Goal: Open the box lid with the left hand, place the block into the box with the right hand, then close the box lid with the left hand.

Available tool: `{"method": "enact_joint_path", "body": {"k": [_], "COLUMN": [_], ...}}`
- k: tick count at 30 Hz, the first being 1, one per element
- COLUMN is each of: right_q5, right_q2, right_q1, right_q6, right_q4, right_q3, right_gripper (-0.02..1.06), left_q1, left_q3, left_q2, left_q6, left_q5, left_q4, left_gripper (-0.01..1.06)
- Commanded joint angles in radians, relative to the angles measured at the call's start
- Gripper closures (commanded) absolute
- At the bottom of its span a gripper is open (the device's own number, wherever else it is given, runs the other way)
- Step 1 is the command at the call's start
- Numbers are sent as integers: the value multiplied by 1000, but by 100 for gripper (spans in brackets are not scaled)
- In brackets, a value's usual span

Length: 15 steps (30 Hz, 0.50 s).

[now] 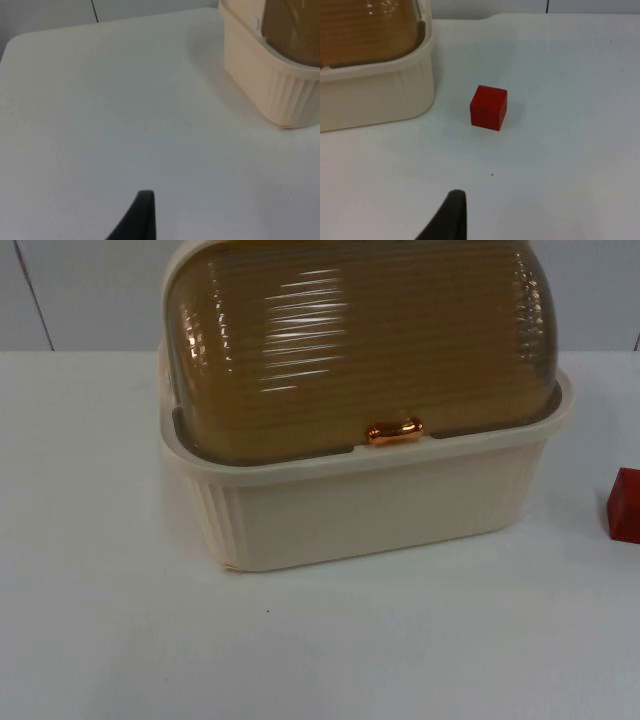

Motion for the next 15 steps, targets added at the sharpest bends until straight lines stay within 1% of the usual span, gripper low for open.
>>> {"method": "enact_joint_path", "body": {"k": [1,4,5,15], "right_q5": [-3,-3,-3,-3], "right_q2": [-2,-2,-2,-2], "right_q1": [-5,-5,-5,-5], "right_q6": [2,0,-14,-14], "right_q4": [-3,-2,-2,-2], "right_q3": [2,2,2,2], "right_gripper": [0,0,0,0], "left_q1": [-5,-5,-5,-5], "left_q3": [5,5,5,5], "left_q2": [-5,-5,-5,-5], "left_q6": [-6,-3,-3,-7], "left_q5": [-2,-2,-2,-2], "left_q4": [16,27,27,25], "left_gripper": [0,0,0,0]}}
